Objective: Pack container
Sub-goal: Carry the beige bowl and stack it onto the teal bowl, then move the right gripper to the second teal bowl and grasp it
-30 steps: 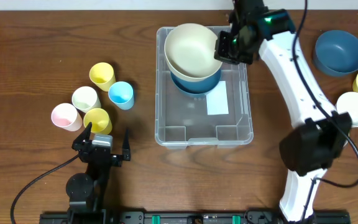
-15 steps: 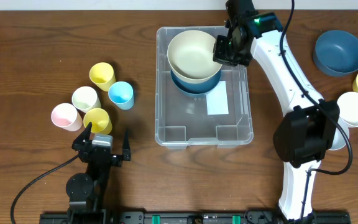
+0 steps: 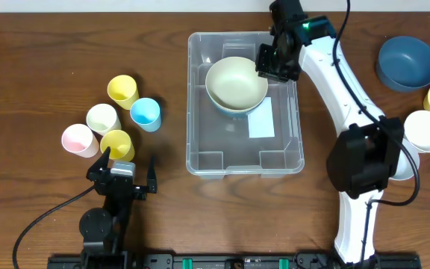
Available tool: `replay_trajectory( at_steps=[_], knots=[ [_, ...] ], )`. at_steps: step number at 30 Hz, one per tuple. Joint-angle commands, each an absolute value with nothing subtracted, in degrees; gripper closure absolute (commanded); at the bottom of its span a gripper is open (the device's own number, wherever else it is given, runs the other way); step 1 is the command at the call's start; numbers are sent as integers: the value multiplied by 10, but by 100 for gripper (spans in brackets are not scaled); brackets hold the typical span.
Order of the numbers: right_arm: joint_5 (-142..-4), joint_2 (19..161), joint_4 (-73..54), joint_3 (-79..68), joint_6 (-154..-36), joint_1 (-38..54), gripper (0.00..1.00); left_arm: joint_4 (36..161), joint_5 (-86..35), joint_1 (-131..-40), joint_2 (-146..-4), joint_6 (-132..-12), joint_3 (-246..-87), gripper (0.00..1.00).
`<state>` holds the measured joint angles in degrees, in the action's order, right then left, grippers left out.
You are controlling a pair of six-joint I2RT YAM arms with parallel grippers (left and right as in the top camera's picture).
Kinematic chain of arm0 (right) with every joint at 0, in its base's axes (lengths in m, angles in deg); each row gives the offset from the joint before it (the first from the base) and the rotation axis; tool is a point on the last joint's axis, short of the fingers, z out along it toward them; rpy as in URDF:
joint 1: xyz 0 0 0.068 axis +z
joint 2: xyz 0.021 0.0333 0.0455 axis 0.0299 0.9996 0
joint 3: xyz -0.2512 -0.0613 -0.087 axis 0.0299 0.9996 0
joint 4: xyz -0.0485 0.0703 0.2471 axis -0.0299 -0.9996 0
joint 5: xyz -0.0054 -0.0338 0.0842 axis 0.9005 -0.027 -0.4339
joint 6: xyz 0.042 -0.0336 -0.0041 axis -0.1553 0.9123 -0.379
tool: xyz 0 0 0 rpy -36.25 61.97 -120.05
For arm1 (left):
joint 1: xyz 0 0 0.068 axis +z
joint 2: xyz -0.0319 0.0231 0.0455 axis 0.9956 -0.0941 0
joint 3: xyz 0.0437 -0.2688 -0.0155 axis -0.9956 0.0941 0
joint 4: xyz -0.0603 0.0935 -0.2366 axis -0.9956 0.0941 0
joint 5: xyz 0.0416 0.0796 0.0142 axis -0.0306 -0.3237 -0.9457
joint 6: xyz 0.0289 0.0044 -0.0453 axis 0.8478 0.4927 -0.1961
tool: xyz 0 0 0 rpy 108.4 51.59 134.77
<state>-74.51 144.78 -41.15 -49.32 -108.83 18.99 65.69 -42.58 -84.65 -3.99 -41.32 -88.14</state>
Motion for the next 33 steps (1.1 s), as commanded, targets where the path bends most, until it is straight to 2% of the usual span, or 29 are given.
replay_trajectory(
  at_steps=[1, 3, 5, 11, 14, 18, 23, 26, 33],
  knots=[
    [-746, 1455, -405, -500, -1088, 190, 70, 674, -418, -844, -37, -408, -871, 2],
    [-746, 1455, -404, -509, -1085, 190, 67, 674, -418, -844, -37, -408, -871, 2],
    [-746, 1455, -409, -536, -1075, 188, 59, 674, -418, -844, -37, -408, -871, 2],
    [-735, 1455, -490, -717, -1052, 156, 27, 674, -418, -844, -37, -408, -871, 2],
    [-685, 1455, -558, -828, -1081, 109, 10, 674, -418, -844, -37, -408, -871, 2],
    [-636, 1455, -622, -882, -1120, 22, 7, 674, -418, -844, -37, -408, -871, 2],
    [-640, 1460, -663, -828, -1171, -90, 11, 674, -418, -844, -37, -408, -871, 2],
    [-640, 1460, -650, -763, -1227, -136, 17, 674, -418, -844, -37, -408, -871, 2],
    [-681, 1460, -522, -619, -1264, -189, 17, 674, -418, -844, -37, -408, -871, 2]
  ],
)
